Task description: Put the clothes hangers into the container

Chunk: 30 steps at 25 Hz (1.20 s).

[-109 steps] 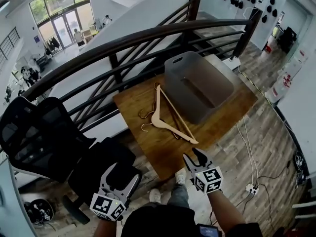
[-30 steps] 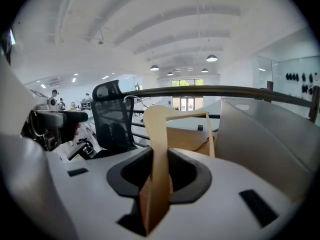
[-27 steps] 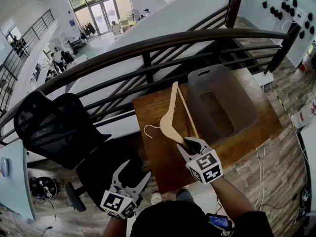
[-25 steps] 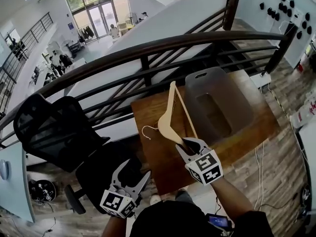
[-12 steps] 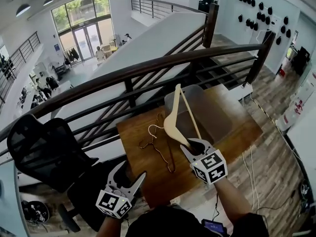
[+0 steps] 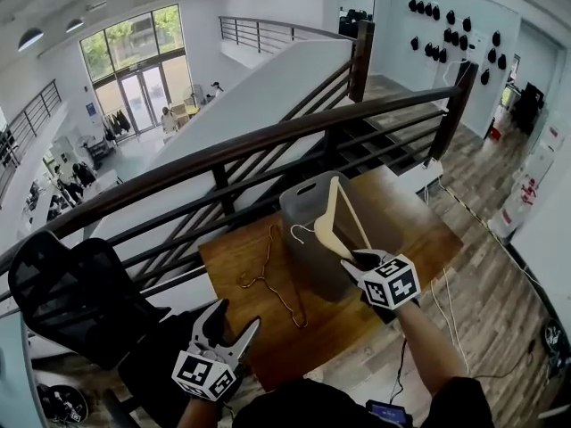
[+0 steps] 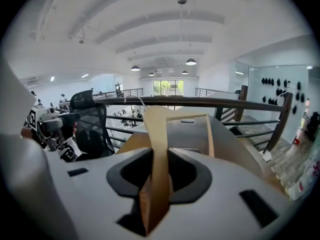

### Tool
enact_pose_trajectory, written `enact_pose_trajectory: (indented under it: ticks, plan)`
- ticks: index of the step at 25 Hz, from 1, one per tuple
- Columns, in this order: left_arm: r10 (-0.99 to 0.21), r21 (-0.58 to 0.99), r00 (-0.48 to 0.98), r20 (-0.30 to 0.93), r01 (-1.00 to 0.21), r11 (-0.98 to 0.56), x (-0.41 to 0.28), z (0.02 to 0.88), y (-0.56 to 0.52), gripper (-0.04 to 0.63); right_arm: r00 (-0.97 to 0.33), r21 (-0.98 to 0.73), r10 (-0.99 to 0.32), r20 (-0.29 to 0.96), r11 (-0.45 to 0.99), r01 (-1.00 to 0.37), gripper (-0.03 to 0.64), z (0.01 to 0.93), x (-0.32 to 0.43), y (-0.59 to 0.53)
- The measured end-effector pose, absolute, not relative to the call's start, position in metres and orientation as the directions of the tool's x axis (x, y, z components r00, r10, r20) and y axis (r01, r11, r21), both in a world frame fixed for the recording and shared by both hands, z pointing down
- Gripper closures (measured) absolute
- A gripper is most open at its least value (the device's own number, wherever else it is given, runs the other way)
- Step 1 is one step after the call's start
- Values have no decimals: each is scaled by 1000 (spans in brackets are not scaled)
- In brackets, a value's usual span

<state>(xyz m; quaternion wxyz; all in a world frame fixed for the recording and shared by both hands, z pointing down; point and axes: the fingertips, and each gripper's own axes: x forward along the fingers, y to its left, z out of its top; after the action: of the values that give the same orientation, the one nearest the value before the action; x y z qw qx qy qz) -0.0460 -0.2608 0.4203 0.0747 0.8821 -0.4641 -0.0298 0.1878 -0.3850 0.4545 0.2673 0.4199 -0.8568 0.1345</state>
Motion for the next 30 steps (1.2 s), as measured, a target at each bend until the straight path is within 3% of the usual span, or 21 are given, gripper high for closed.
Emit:
enact_pose_trajectory:
  ticks: [20,30]
  plan:
    - [-890,192,456,7,-874,-446,-53,437,-277,279,-482,-181,-384,788,604,-777,528,516,193,-467]
    - [-922,211,386,35,-904,-370,-65,444,-275,279,-404,-135,-298,865,636,-760,528,545,188,-489]
